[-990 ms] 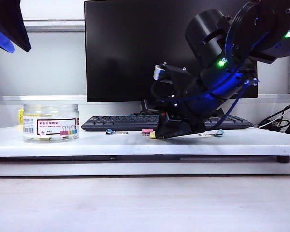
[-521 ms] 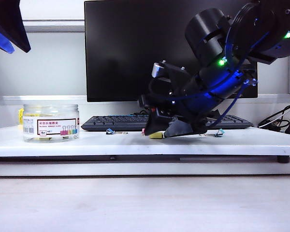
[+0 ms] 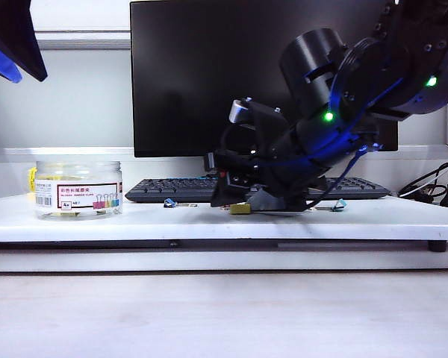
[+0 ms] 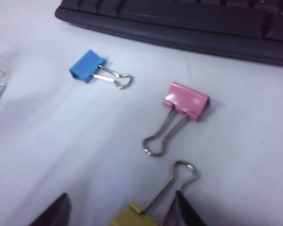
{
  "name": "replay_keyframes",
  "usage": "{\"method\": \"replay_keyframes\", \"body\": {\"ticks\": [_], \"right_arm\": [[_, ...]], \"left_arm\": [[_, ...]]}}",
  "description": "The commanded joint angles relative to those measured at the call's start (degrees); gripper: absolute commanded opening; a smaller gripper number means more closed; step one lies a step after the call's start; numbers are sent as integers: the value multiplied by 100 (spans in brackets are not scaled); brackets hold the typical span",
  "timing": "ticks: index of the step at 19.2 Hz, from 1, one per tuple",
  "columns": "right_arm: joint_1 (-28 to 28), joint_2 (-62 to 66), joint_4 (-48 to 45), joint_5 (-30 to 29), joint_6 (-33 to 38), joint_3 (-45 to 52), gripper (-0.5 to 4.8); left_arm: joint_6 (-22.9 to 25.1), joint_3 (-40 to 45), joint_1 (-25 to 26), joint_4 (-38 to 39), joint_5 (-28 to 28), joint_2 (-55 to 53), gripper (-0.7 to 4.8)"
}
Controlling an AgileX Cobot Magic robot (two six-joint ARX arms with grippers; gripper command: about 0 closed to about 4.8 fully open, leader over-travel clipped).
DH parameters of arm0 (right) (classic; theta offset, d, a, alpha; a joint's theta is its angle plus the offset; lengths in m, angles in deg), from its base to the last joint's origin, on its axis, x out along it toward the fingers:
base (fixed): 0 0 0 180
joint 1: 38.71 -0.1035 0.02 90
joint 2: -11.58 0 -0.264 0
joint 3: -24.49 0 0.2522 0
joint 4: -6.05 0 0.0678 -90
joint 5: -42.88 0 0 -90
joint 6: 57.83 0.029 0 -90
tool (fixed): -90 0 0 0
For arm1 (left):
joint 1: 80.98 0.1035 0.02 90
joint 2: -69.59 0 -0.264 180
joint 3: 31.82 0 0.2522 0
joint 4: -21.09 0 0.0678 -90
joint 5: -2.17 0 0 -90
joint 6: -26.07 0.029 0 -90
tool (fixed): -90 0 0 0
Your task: Pick up the clips with the largest number of clips of the same color on the table and place them in a round transparent plastic box.
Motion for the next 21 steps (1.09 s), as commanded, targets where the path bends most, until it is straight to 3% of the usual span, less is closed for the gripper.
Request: {"method": "replay_keyframes", "body": {"ticks": [1,3,5,6,12,14,18,21], "right_arm": [[-33,50,299,-35,44,28,205],[-33,50,308,-35,42,28,147],[-33,50,308,-35,44,28,141],[-33,50,306,-35,42,28,108],[-31,-2,407,-568,42,-411,103],[-28,-13,562,-940,-2,-765,103],[-31,-11,767,-1952,7,-1534,104],[-42,-11,782,-2671,101,-1882,104]], "left_arm": [[2,7,-2,-33,4,17,192],[2,7,-2,-33,4,17,192],[2,7,-2,-33,4,17,192],[0,7,-2,-33,4,17,192],[26,7,-2,-35,-22,17,192],[28,7,-2,-33,-129,24,192],[306,7,0,98,-933,109,192],[313,7,72,105,-940,188,192]]}}
